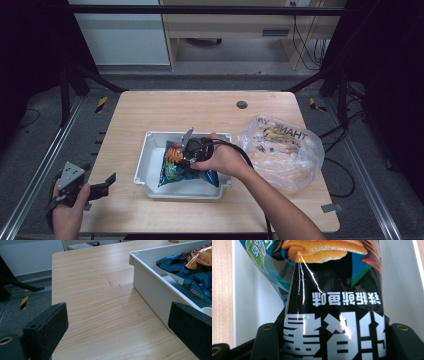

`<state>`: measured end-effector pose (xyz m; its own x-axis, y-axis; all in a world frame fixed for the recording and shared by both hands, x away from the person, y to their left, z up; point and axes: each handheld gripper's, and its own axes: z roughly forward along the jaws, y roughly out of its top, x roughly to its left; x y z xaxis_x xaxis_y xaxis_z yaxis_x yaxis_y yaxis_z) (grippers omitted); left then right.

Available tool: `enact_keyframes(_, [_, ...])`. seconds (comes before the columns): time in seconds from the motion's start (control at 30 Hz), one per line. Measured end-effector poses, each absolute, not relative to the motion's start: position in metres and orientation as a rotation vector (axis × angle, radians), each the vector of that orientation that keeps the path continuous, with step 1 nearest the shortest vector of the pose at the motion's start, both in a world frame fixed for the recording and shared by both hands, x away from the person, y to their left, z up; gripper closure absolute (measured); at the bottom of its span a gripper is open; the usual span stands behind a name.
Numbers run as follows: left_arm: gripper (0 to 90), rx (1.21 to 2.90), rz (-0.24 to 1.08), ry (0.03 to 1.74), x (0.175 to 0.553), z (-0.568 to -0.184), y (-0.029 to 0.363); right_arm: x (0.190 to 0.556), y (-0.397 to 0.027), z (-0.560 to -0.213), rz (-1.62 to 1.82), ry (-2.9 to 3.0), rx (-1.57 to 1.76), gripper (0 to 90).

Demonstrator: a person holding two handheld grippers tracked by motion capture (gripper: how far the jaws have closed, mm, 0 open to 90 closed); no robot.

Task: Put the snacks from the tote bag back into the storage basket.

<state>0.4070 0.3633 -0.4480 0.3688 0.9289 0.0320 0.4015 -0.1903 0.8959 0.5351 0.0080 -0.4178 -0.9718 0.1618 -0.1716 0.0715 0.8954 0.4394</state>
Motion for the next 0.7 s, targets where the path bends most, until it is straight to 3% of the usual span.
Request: enact_keyframes(0.7, [2.6,1.763,0.769,1.175,0.4066,-0.4475,0.3642,0.5345,0.0101,-0.4221,0.645,2.851,0.173,37.1])
